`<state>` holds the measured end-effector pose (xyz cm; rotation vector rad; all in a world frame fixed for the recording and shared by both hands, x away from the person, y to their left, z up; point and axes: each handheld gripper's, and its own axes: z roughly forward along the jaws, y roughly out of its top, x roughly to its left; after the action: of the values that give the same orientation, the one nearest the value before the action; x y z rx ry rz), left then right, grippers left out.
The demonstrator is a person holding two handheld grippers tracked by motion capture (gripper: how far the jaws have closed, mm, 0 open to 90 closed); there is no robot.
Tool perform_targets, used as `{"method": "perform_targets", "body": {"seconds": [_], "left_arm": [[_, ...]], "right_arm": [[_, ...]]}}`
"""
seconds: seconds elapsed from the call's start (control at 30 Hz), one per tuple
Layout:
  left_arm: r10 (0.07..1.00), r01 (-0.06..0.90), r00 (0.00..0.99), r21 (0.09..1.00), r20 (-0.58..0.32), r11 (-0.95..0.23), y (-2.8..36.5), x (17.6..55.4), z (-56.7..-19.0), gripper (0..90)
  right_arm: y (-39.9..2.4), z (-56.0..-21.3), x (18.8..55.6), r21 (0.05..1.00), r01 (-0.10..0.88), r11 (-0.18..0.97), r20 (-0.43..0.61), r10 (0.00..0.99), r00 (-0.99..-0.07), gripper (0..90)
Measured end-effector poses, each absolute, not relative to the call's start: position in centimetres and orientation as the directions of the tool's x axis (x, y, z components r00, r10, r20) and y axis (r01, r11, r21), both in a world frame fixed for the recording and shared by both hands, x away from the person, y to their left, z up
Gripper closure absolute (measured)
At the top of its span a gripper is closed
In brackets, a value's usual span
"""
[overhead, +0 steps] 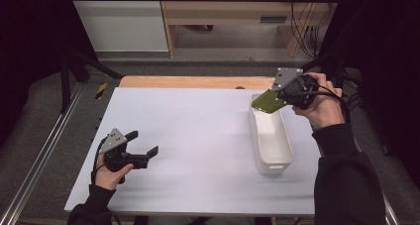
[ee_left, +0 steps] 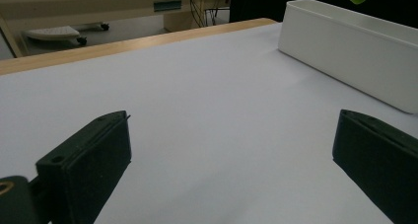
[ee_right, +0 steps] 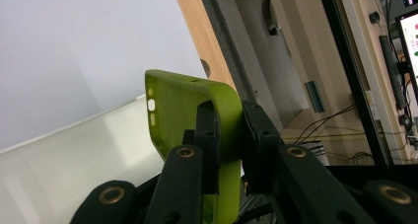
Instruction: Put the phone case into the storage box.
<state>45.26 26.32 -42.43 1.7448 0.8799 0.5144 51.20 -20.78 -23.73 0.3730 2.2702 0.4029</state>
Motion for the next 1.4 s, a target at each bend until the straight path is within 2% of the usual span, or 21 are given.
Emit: {"method": "perform_targets", "body": {"seconds": [0.97, 1.4], "left_arm": [[0.772, 0.316, 0.632, 0.934, -0.076, -0.166, 26.5, 45.4, -42.6, 0.9], [0.773, 0.319, 0.63, 0.933, -0.074, -0.17, 26.5, 45.5, -42.6, 0.9]], "right_arm": [[-20.5, -24.3, 53.0, 0.287, 0.077, 0.955, -0.694, 0.263, -0.671, 78.8], [-20.7, -24.8, 53.8, 0.264, 0.063, 0.962, -0.696, 0.235, -0.678, 78.9]]}}
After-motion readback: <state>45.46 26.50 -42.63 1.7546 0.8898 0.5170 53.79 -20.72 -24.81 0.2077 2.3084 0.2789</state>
